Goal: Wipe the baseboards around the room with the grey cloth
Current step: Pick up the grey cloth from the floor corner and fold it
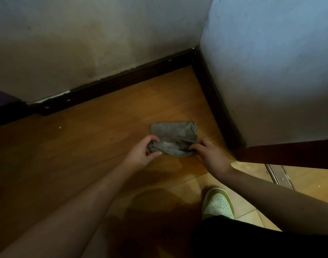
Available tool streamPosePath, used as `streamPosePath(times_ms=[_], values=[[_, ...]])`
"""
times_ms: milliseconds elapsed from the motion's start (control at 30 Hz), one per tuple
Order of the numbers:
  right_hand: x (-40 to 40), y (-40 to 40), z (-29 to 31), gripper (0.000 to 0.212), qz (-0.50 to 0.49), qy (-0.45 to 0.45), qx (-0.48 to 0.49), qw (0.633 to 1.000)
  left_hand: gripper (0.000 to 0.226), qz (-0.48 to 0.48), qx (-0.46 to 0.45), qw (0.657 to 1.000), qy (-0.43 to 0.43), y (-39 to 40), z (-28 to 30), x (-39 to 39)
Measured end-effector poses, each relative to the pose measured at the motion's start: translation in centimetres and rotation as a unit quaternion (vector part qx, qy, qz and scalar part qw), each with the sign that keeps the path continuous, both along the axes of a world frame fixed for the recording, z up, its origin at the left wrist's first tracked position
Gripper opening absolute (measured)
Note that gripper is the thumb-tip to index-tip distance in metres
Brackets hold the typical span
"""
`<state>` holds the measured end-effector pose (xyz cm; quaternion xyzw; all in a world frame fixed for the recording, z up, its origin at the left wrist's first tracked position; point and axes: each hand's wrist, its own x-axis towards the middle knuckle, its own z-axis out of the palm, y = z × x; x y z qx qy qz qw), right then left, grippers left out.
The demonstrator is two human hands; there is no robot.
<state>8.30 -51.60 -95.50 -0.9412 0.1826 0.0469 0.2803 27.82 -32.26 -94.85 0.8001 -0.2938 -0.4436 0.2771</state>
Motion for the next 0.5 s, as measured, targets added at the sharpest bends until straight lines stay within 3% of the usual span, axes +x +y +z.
streamPosePath(times_ms=[67,200,333,500], values=[[-0.2,-0.3,-0.1,0.019,0.001,-0.01,-0.01,1.0,0.034,0.007,-0.007,1.0,-0.018,0.0,-0.1,-0.3],[-0.5,-0.4,-0.2,0.01,-0.087,-0.033,0.089,0.992,0.053,0.047,-0.002,0.999,-0.006,0.2,-0.2,-0.3],[0.2,-0.3,0.1,0.022,-0.159,-0.043,0.192,0.967,0.023,0.071,-0.01,0.997,-0.041,0.0,-0.4,-0.2],[2.9,-0.9,0.0,0.026,-0.231,-0.046,0.224,0.946,0.021,0.118,-0.027,0.992,-0.036,-0.9,-0.3,0.4]])
